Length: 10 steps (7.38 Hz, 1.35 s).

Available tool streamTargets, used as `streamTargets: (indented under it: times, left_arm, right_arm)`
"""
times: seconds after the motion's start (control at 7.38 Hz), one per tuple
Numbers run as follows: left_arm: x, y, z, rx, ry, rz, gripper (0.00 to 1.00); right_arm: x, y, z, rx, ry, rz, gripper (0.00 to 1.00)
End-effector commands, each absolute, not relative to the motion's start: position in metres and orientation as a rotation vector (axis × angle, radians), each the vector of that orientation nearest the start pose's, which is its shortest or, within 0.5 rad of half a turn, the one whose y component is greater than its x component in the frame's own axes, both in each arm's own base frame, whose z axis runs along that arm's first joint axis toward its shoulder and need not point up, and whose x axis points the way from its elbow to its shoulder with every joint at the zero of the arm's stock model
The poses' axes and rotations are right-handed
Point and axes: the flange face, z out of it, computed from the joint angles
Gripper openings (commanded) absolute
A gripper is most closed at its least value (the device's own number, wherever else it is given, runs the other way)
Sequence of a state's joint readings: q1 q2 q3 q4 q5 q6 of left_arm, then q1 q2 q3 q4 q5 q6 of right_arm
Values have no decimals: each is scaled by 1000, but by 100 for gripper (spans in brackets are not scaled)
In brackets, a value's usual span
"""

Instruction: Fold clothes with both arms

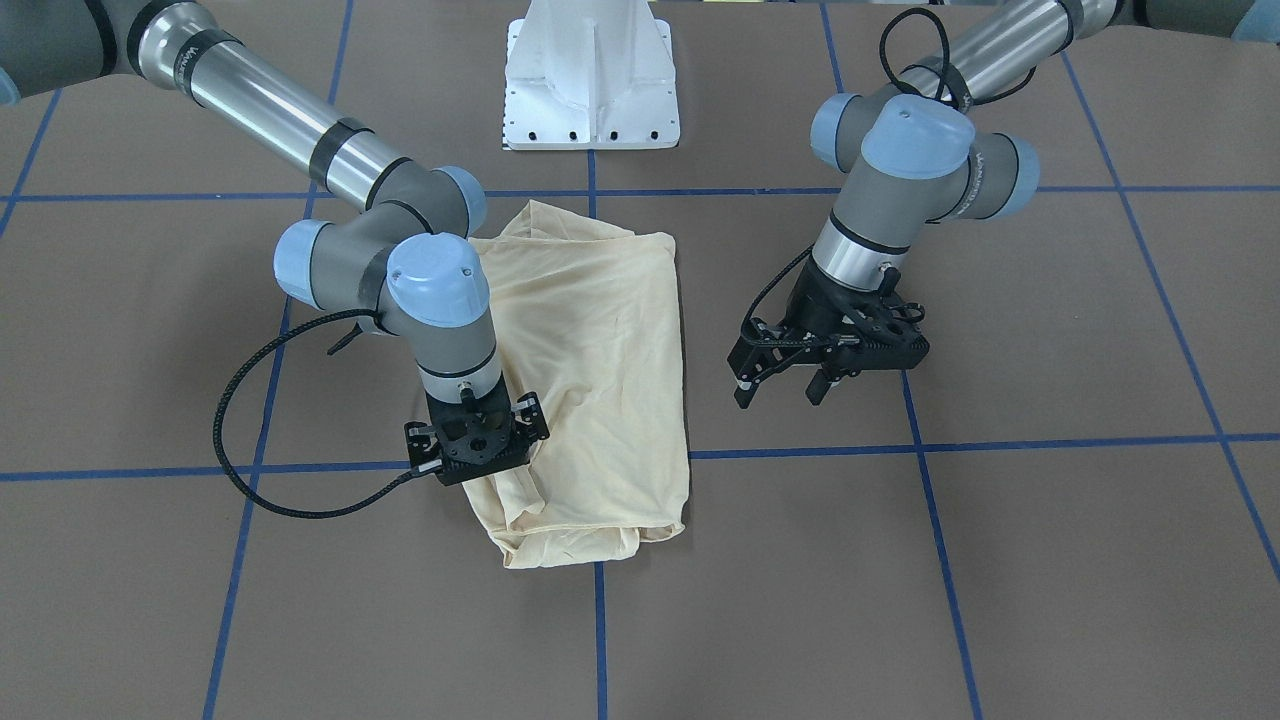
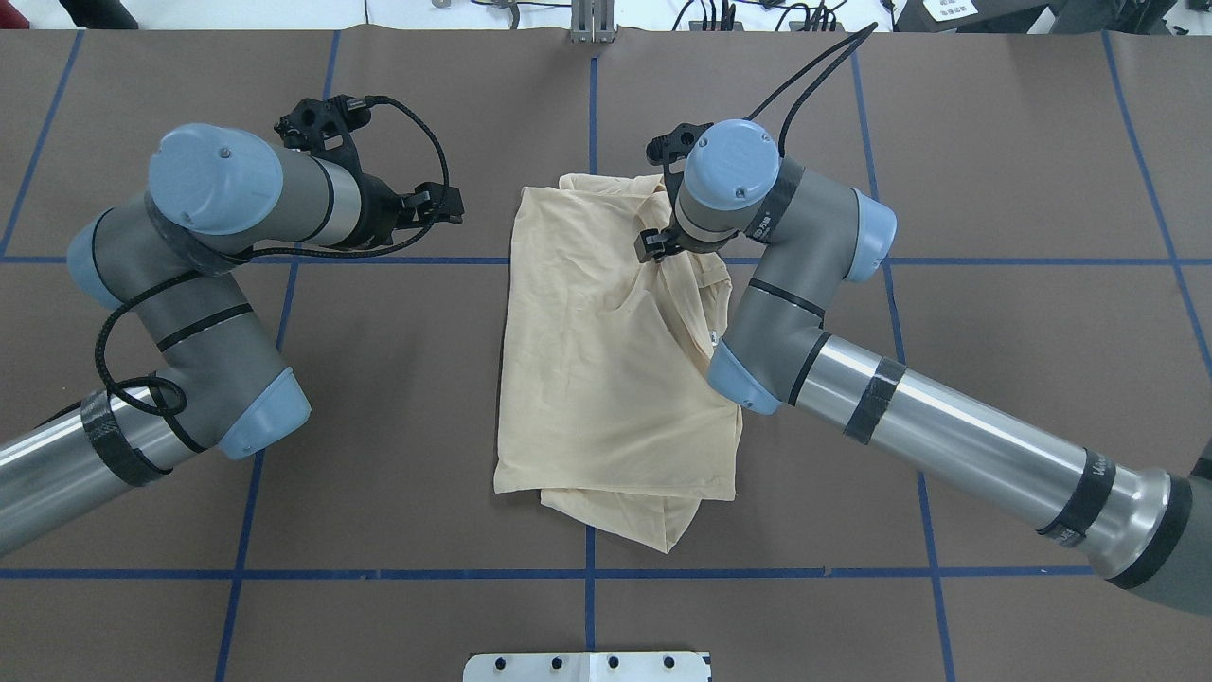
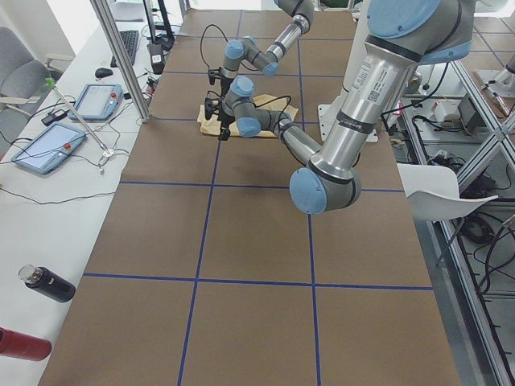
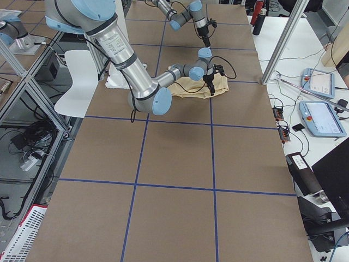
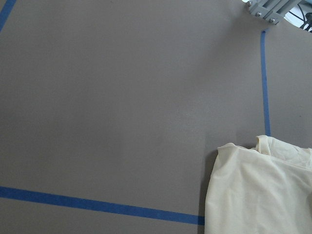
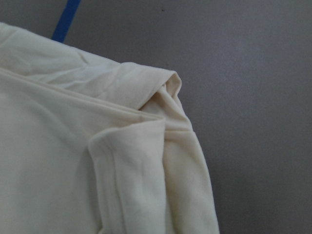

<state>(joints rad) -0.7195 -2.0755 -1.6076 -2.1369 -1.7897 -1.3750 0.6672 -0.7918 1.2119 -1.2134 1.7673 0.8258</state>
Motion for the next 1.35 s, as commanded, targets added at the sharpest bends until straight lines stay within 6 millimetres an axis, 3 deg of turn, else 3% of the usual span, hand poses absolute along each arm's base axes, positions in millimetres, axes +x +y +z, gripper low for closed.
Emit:
streamTargets:
  times: [0.0,0.14,0.41,0.68,0.95,1.22]
  left_arm:
    - [433,-528,284,316,1085,-347,100]
    - [433,-528,282,315,1087,-346,100]
    - [433,-528,282,317,1088,-344,100]
    - [433,-528,284,315,1086,-345,100]
    - [433,-528,284,314,1084,-346,100]
    - [433,-528,286,311,1082,-348,100]
  right_arm:
    - [-530,-599,332,366,-669,-162,99]
    - [-519,-604,349,364,-649,-169,99]
    - [-502,-619,339,361,-675,-173,99]
    - [-506,-623,300,378,-724,-179,100]
    - [-518,-597,284,353,-786,-222,100]
    - [-539,-572,290,318,-777,-256,100]
